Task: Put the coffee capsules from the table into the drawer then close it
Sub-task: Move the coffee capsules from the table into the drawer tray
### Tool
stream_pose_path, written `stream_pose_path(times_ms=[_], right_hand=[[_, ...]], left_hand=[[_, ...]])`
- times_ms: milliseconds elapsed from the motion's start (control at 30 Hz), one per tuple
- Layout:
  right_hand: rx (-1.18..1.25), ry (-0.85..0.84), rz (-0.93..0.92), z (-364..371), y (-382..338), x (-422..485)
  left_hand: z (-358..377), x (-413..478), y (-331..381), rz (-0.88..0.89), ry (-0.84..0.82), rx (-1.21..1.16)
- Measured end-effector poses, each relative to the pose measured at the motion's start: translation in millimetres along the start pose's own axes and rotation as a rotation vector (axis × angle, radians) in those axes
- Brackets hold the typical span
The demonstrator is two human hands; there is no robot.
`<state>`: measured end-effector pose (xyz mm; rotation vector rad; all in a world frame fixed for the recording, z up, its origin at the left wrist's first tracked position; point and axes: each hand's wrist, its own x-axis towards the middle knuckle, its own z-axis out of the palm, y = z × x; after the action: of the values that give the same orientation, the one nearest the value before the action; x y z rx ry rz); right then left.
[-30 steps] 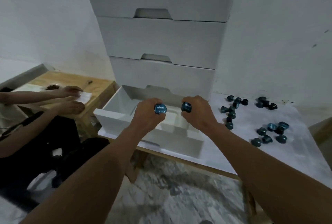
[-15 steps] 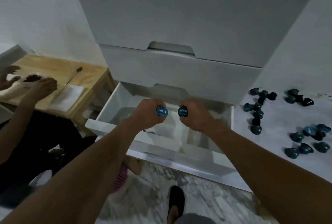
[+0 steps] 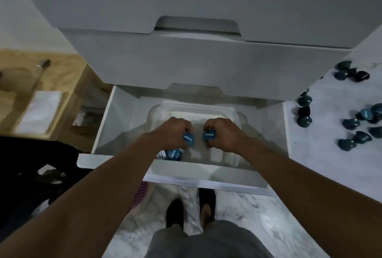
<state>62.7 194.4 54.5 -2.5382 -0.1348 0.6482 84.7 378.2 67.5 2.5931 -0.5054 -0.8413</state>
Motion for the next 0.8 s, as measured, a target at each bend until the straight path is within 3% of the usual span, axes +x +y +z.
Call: stream_pose_path(times_ms=[200,500,800], right_hand=[[0.054,0.02,0.03,4.9,-1.8,-7.4],[0.014,-0.098,0.092,14.0,-13.7,-17.9],[-0.02,-0.139,0.081,18.3,-19.7,-19.4]], left_hand=[[5.1,9.2,-8.6,0.06,-0.072,-0.028],[7.2,8.6,-9.5,0.124,-0.21,0.05],[7.6,10.4,-10.6,0.156,-0.24,0.121]])
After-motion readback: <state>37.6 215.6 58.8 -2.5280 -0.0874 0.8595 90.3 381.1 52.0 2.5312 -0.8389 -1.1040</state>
